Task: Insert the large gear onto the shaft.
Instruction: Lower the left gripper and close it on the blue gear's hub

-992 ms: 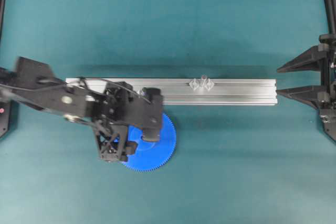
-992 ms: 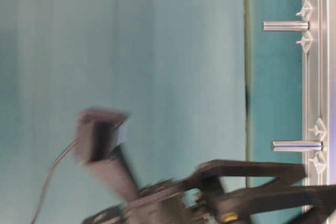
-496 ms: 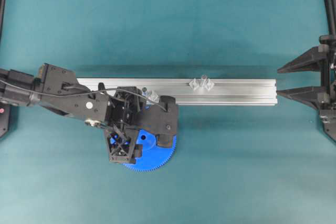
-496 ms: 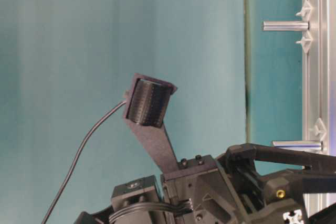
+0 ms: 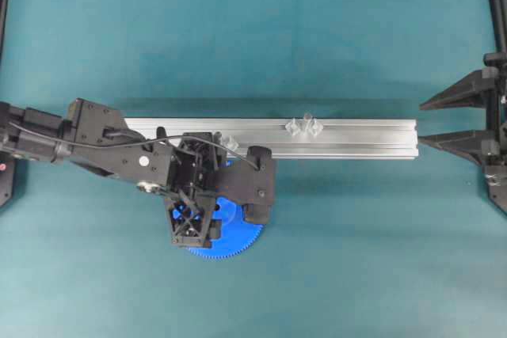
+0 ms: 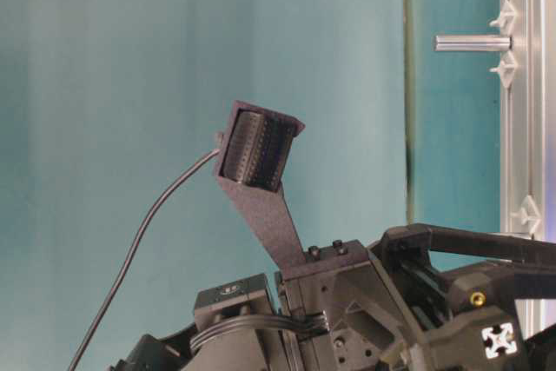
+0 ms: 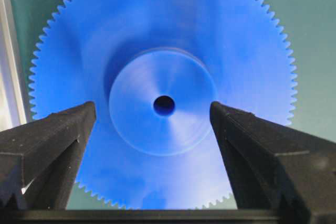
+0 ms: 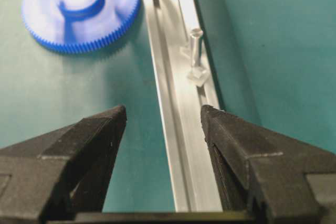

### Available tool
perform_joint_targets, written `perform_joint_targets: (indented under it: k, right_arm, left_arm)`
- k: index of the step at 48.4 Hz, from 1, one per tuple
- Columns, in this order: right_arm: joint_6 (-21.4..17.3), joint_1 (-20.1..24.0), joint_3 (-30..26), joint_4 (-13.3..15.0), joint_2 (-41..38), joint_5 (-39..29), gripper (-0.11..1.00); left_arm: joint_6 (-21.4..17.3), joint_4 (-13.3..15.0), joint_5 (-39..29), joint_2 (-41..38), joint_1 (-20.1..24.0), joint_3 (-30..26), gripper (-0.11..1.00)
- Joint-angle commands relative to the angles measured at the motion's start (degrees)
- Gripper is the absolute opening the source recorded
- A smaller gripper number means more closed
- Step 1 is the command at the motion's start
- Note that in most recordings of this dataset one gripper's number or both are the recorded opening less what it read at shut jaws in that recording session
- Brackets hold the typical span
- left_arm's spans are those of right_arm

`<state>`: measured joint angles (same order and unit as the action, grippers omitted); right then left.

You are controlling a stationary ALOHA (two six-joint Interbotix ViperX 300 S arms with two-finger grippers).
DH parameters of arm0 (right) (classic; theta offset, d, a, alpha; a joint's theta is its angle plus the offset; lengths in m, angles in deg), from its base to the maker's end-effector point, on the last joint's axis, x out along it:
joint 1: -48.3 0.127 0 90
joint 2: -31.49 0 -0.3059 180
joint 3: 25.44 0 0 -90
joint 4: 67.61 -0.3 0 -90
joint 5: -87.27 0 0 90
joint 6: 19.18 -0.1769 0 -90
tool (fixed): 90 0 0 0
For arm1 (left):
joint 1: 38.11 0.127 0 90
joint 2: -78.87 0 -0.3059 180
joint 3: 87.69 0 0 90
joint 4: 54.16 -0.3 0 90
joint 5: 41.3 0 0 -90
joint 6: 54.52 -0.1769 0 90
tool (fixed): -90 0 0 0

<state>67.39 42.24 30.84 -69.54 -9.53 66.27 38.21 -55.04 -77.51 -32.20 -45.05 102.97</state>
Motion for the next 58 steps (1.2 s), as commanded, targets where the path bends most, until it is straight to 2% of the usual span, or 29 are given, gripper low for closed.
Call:
perform_joint_targets:
  k: [1, 58]
  right_arm:
    - [-0.3, 0.1, -0.5, 0.0, -0.3, 0.5, 0.69]
    - [-0.4, 0.1, -0.4, 0.0, -0.3, 0.5, 0.69]
  left_arm:
    - [0.0, -0.1, 0.2, 0.7, -0.4, -1.0, 0.93]
    - [1.3, -0.1, 2.0, -1.8, -1.4, -1.3, 0.93]
